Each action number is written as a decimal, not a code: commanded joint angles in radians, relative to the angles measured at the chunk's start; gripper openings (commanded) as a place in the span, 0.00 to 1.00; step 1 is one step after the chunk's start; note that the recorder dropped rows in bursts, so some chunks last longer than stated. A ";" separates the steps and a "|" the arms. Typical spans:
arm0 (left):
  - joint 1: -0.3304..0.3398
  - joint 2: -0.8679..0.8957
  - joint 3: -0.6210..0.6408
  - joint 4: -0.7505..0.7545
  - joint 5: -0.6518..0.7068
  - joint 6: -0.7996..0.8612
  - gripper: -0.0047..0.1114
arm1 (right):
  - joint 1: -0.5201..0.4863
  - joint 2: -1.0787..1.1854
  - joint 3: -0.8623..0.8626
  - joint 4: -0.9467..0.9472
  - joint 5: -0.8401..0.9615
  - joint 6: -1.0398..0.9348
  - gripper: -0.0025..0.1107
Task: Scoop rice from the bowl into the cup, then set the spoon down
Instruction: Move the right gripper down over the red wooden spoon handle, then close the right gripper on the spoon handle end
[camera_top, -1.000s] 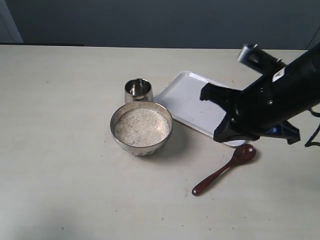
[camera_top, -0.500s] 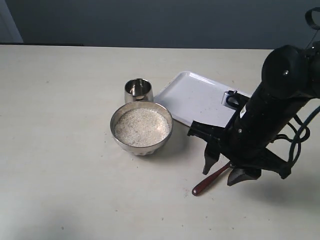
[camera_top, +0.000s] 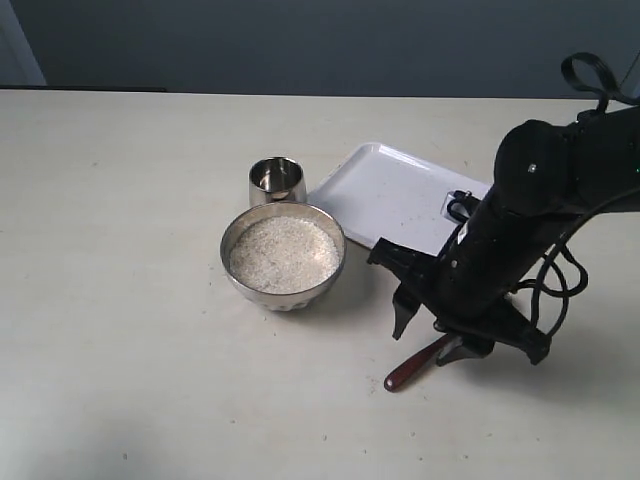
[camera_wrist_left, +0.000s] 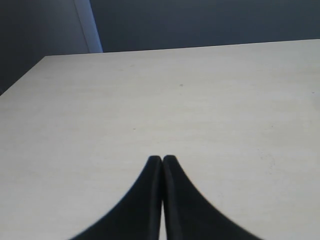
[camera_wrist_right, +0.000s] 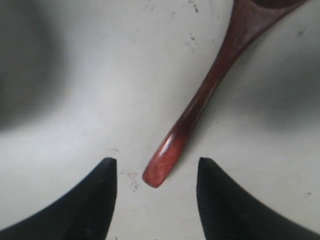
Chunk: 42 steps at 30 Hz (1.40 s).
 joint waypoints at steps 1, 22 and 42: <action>-0.002 0.001 -0.008 0.007 -0.014 -0.006 0.04 | 0.003 0.026 0.002 -0.002 -0.019 0.001 0.45; -0.002 0.001 -0.008 0.007 -0.014 -0.006 0.04 | 0.003 0.137 0.002 0.040 -0.032 -0.013 0.18; -0.002 0.001 -0.008 0.007 -0.014 -0.006 0.04 | 0.003 0.060 0.002 -0.016 0.268 -0.171 0.02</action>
